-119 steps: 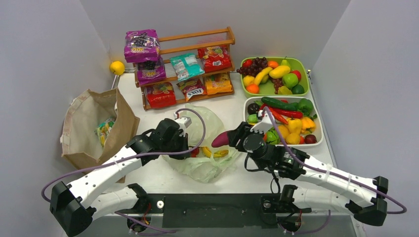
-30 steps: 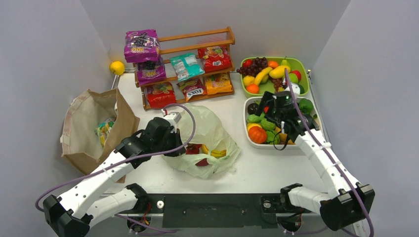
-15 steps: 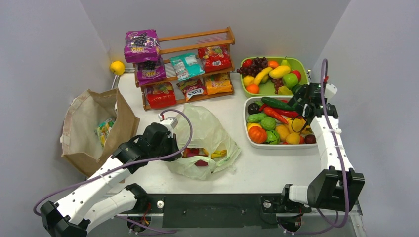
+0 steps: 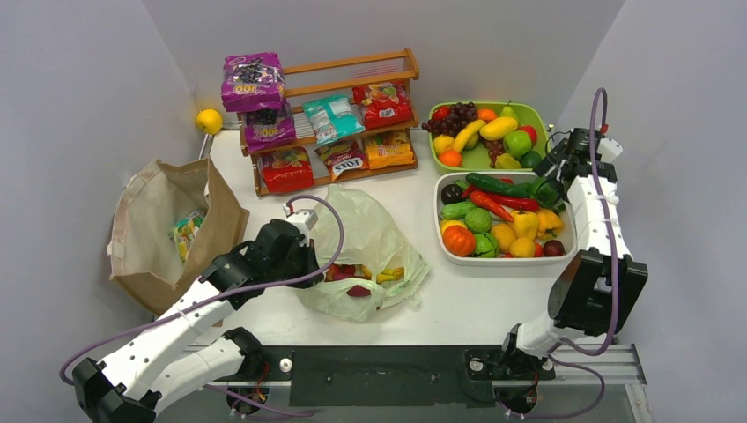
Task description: Place the food into the grocery bag and tie it
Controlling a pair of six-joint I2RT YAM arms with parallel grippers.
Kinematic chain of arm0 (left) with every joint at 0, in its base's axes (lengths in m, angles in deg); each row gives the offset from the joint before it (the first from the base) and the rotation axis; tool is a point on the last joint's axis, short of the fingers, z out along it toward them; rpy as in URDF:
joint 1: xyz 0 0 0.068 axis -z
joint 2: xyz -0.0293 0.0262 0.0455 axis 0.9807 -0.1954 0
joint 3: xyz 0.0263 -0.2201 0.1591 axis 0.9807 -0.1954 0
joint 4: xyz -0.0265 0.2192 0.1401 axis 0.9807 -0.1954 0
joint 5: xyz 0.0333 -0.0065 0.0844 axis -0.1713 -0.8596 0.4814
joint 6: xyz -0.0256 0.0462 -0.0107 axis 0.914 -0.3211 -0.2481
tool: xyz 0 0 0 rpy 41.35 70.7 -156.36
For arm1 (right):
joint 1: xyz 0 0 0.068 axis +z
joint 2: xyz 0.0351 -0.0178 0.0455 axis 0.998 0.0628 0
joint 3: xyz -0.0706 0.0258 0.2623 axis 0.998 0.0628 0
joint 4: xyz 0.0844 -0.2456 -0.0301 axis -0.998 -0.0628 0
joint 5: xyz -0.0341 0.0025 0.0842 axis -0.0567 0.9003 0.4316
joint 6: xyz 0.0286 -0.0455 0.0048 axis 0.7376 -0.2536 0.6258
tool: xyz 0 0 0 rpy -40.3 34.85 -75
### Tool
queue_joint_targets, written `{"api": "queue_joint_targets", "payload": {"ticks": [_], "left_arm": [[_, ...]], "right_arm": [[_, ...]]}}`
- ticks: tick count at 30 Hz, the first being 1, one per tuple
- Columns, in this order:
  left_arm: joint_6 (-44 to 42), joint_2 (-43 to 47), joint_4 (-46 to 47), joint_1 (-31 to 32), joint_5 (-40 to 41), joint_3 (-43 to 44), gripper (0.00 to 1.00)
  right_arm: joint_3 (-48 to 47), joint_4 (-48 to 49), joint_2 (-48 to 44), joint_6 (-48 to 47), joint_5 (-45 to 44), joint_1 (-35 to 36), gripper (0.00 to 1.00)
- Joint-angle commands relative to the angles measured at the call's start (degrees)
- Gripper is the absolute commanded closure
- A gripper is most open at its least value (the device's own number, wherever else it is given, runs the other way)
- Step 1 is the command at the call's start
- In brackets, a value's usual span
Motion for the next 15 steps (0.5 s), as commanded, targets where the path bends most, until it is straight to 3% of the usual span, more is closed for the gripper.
{"api": "queue_joint_targets", "payload": {"ticks": [1,15], "left_arm": [[-1.13,0.29,1.86,-0.28,0.39,0.37,1.00],[-1.42,0.84,2.30,-0.30,-0.36,0.28,1.00]], "right_arm": [[-3.53,-0.03,4.04,-1.30,-0.27,-1.00,0.00],[-7.45,0.59,15.63,-2.75,8.39,-3.65,0.01]]}}
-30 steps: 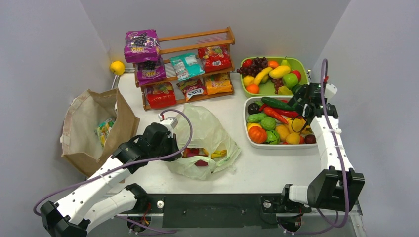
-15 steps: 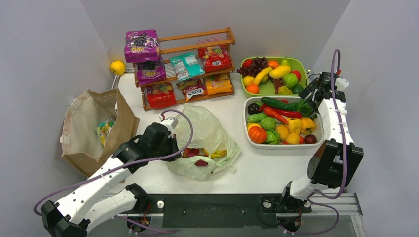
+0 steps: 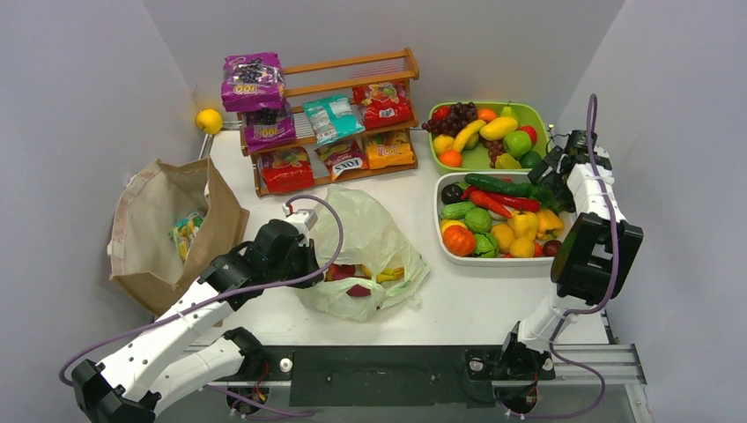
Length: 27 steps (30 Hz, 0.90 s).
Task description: Place the food into the grocery bag and tie it
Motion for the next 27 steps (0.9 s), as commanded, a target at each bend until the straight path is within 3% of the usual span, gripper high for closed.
{"api": "queue_joint_targets", "payload": {"ticks": [1,6,10,18,27], "left_arm": [[-1.06,0.27,2.07,-0.29,-0.32,0.33,1.00],[-1.07,0.30,2.13,-0.32,-0.18,0.32,1.00],[-1.07,0.22,2.10,-0.44,0.11,0.34,1.00],[-1.03,-0.19,2.08,-0.36,0.20,0.31,1.00],[-1.05,-0.43,2.07,-0.36,0.16,0.37,1.00]], "right_arm": [[-1.81,0.71,1.45,-1.03,1.38,-0.57,0.02],[-1.29,1.01,2.67,-1.55,1.96,-0.59,0.09],[-1.03,1.17,2.72,-1.99,2.24,-0.59,0.20],[0.07,1.06,0.63,-3.31,1.88,-0.31,0.67],[0.54,0.02,-3.31,-3.64,0.56,1.96,0.70]]}}
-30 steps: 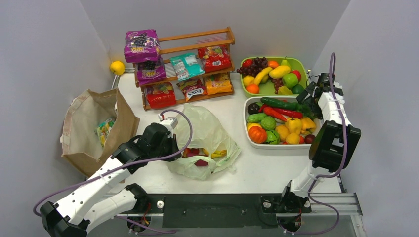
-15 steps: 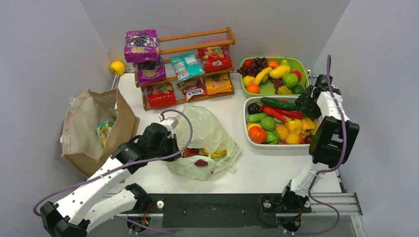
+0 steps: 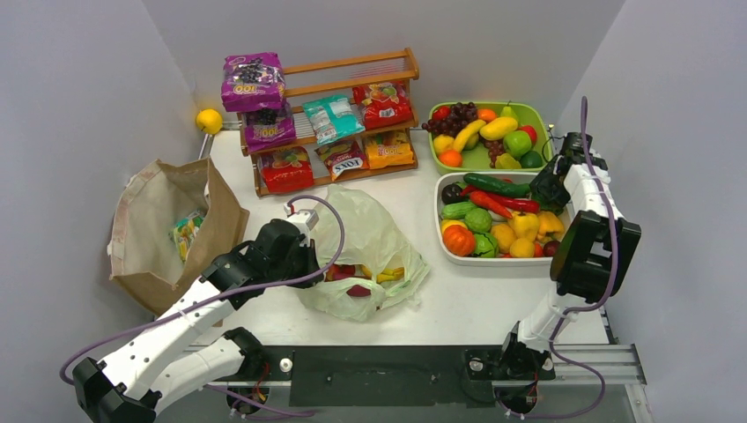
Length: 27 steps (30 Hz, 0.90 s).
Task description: Place the food into the grocery bag and tie it
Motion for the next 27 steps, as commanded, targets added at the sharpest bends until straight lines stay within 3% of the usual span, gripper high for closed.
{"api": "queue_joint_targets", "payload": {"ticks": [1,13,20,27], "left_arm": [[-0.41,0.23,2.12,-0.33,0.11,0.39,1.00],[-0.70,-0.03,2.31,-0.42,-1.11,0.26,1.00],[-0.65,-1.05,2.64,-0.42,-1.79,0.29,1.00],[0.00,-2.95,2.31,-0.50,-2.79,2.38,1.00]], "right_arm": [[-0.24,-0.29,-5.75,-0.64,-2.47,1.41,0.70],[1.26,-2.62,-14.77,-0.81,-5.07,5.26,0.72],[7.01,-1.60,-24.17,0.41,-4.61,13.42,0.73],[14.21,1.92,-33.72,2.32,-2.42,15.59,0.75]]}}
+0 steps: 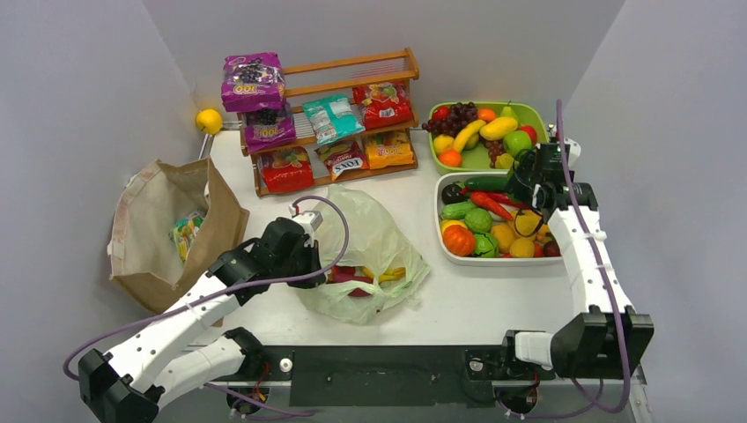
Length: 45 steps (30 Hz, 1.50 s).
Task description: Place the food into the grocery bag and tie it
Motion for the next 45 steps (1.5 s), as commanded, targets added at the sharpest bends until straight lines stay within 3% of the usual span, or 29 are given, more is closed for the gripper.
{"api": "queue_joint_targets", "payload": {"ticks": [1,18,30,45], "left_arm": [[0.32,-1.48,2.73,-0.46,-1.70,2.85,1.00],[0.95,-10.03,4.27,-0.39,-1.72,12.01,1.00],[1.96,-11.62,4.63,-0.40,-1.35,10.88,1.00],[1.01,-3.69,3.60,-0.32,-0.53,6.06,1.00]], "right_arm": [[4.17,3.51,-7.35,2.12,1.16,0.64,0.75],[10.51,7.53,-23.30,6.92,8.85,12.41,0.77],[15.37,6.62,-29.64,5.10,17.65,15.99,0.77],[15.14,10.67,-29.26,8.20,19.25,35.92,0.77]]}}
